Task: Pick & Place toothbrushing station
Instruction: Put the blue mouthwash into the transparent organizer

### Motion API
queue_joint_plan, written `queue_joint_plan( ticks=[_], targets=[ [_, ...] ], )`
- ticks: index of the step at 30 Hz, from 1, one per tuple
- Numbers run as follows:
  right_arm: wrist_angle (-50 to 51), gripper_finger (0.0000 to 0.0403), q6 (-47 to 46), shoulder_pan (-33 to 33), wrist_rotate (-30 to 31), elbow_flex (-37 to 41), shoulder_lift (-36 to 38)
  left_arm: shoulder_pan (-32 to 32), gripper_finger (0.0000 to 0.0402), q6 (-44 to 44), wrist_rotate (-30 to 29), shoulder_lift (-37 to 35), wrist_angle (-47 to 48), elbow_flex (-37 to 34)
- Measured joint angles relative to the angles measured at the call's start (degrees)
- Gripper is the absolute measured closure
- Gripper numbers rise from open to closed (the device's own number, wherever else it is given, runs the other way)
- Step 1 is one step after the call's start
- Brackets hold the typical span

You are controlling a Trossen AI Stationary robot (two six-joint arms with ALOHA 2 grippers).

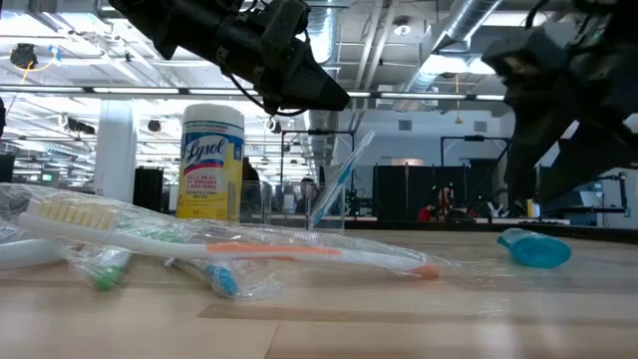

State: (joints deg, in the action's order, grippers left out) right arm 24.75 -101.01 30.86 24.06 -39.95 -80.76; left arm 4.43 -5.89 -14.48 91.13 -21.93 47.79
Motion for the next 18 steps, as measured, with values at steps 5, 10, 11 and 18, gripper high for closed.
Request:
queue_joint_plan(
  ticks=[5, 10, 11, 18],
  targets=[
    [-2.83, 0.0250, 0.27, -1.28, -2.48, -0.04, -3.18, 0.00, 0.0315, -0.04, 0.00, 0.00, 0.04, 0.00],
    [-4.56, 0.0258, 0.48, -1.43, -3.44, -0.04, -5.48, 0.00, 0.0315, -0.42, 0.00, 0.00, 0.02, 0.00],
    [-4.57, 0.0259, 0.46, -1.43, -3.50, -0.04, -5.71, 0.00, 0.0315, -0.42, 0.00, 0.00, 0.02, 0.00],
    [-3.50, 0.0257, 0.48, -1.68, -3.86, -0.04, -5.80, 0.00, 0.0315, -0.42, -0.01, 0.00, 0.02, 0.00]
  ],
)
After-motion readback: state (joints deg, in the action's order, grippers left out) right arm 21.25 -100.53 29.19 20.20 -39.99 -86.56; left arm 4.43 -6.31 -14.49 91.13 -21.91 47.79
